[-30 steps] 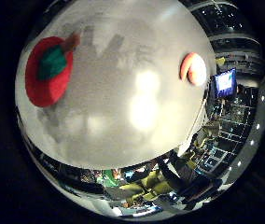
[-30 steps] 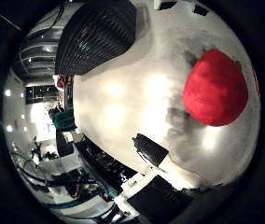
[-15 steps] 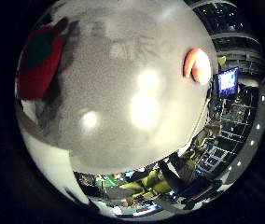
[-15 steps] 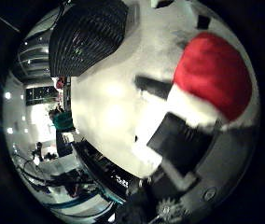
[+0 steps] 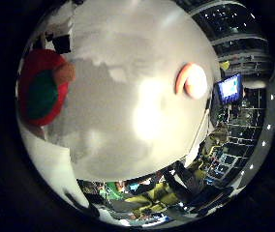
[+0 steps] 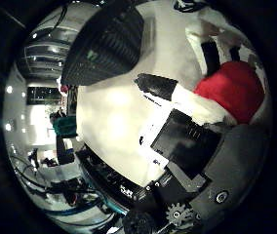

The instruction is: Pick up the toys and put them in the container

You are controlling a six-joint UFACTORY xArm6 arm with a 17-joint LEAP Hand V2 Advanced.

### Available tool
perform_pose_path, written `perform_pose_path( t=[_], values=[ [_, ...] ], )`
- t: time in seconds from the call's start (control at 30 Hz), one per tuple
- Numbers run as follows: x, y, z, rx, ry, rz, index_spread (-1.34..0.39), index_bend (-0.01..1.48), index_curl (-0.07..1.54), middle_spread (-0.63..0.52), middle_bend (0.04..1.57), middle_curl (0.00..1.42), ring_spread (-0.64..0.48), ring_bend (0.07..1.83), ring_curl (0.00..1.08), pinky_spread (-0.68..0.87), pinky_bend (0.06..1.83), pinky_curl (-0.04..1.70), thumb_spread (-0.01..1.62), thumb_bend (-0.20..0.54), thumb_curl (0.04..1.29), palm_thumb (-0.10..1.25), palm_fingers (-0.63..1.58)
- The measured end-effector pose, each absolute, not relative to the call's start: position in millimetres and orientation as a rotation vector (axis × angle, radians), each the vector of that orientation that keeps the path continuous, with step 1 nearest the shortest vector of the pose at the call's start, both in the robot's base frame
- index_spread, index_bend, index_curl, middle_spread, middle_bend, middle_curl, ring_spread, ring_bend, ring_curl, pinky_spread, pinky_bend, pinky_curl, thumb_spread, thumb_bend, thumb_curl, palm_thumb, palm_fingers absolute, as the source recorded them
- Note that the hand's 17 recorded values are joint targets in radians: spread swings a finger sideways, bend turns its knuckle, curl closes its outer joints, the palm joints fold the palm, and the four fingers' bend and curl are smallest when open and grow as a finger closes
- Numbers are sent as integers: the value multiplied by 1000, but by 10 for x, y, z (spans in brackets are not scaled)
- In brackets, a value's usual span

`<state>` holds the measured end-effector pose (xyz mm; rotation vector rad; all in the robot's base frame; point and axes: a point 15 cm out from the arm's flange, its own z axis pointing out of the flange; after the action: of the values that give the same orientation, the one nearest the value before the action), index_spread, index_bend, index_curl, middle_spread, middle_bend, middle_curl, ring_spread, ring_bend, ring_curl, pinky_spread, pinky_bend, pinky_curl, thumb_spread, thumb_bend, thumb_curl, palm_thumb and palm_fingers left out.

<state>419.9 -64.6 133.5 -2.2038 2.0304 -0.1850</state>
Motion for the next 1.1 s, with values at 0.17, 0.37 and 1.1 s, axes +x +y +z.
perform_pose_path(
  t=[0.17,0.37,1.1],
  values=[
    [4143,-571,1944,-2185,1973,-265,-253,1116,723,-126,1268,685,-196,1345,640,-242,1246,803,970,-19,356,816,1209],
    [4046,-65,2655,-2212,1836,-297,-220,1158,717,-113,1310,661,-187,1383,637,-207,1219,902,966,-21,378,841,1185],
    [5008,2329,2884,-2292,1513,-241,-430,583,531,-162,819,450,-189,1116,502,-277,922,868,1007,-29,378,771,131]
  ],
)
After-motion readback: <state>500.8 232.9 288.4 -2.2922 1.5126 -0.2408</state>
